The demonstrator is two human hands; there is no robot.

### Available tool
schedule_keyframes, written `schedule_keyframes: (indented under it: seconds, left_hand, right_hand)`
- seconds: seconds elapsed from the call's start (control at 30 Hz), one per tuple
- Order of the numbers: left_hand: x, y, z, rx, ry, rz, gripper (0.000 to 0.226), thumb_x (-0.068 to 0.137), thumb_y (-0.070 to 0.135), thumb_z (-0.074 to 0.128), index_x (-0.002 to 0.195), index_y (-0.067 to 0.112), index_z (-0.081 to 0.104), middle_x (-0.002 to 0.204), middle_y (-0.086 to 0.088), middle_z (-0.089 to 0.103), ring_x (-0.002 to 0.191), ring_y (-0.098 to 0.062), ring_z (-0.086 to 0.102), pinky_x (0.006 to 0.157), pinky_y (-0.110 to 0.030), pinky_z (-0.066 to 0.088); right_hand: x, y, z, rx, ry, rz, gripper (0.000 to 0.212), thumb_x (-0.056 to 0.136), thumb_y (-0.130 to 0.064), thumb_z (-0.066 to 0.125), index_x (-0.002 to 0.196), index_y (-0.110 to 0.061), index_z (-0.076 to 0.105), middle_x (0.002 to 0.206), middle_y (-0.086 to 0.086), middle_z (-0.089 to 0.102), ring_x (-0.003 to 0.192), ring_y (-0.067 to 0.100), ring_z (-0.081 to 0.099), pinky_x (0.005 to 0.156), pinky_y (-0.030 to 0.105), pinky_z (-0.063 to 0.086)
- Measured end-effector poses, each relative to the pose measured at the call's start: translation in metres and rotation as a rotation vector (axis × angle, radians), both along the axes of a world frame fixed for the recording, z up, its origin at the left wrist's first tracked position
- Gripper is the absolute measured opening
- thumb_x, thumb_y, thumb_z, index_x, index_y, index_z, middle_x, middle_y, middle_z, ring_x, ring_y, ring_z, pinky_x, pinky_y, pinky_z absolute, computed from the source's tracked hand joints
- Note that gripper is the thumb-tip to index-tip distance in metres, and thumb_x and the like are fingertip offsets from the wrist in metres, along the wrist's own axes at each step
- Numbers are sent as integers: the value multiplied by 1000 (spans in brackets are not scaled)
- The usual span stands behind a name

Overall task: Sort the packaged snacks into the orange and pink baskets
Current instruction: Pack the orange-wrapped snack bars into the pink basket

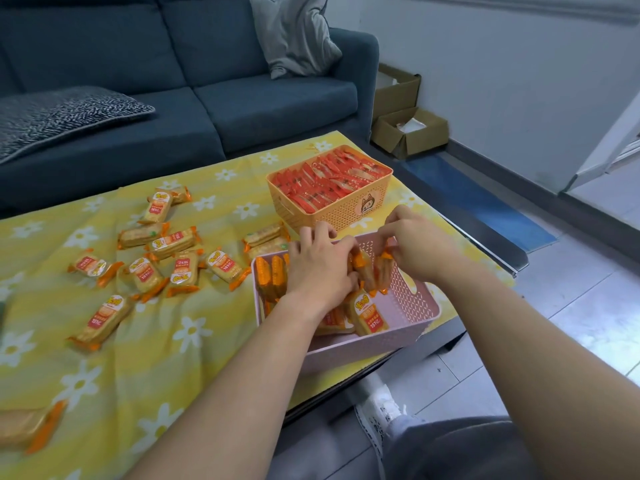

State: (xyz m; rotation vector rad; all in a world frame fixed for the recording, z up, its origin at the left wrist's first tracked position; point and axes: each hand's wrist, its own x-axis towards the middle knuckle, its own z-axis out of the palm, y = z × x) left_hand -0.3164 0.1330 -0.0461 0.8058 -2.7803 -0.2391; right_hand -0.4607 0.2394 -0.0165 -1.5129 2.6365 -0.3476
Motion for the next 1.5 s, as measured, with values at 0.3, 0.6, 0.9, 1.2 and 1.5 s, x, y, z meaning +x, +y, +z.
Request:
schedule_keyframes:
  seconds: [0.3,0.6,0.9,1.2,1.5]
  left_hand:
    - [3,-2,1,34,11,-7,40,87,44,70,125,40,57,131,1,41,122,-28,33,102,-44,30]
    - [2,5,-3,-52,90,44,35,85,56,67,115,38,61,122,1,47,116,-27,39,95,-44,32]
    - [-5,8,-6,-73,114,106,26,87,45,67,110,33,62,119,0,50,114,-29,41,94,-45,32]
    - [-7,6,-5,-76,64,62,38,84,44,72,117,29,60,124,-2,48,117,-29,40,93,-45,32]
    - [41,-23,52,207,37,29,9,86,25,68,85,33,62,90,11,66,88,-18,64,74,-36,55]
  right_hand:
    - [-4,6,10,-4,4,37,28,88,-6,64,83,-31,75,131,-6,56,119,19,52,91,43,53]
    - [6,5,28,75,8,103,10,87,-21,76,93,-28,71,97,-8,68,96,15,61,77,36,55]
    - [13,3,39,-114,-47,-137,11,92,-21,69,99,-15,76,89,-4,69,81,15,66,69,28,55]
    - [22,-20,-3,-11,-59,-305,10,85,-11,64,76,-5,65,71,12,65,65,29,63,54,31,51]
    - [54,0,42,-205,-171,-80,16,93,-21,60,93,-18,76,80,-2,73,75,15,69,73,36,60]
